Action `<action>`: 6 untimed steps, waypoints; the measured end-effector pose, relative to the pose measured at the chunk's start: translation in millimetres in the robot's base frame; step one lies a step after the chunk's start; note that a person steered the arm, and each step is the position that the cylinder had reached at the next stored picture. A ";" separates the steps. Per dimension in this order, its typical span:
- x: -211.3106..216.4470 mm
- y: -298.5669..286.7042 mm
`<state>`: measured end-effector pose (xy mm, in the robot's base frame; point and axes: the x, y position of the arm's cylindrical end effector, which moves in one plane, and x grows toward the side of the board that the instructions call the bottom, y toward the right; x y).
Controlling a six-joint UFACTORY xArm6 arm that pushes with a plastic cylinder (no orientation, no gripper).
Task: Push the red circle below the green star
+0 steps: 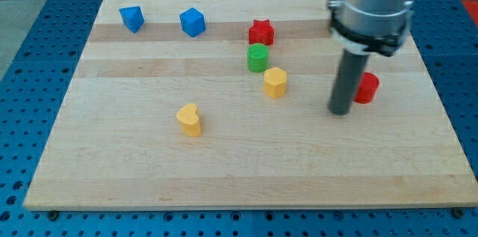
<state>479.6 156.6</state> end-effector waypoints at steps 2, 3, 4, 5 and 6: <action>-10.7 20.6; -15.6 46.3; -16.1 78.6; -22.5 68.5; -26.0 28.1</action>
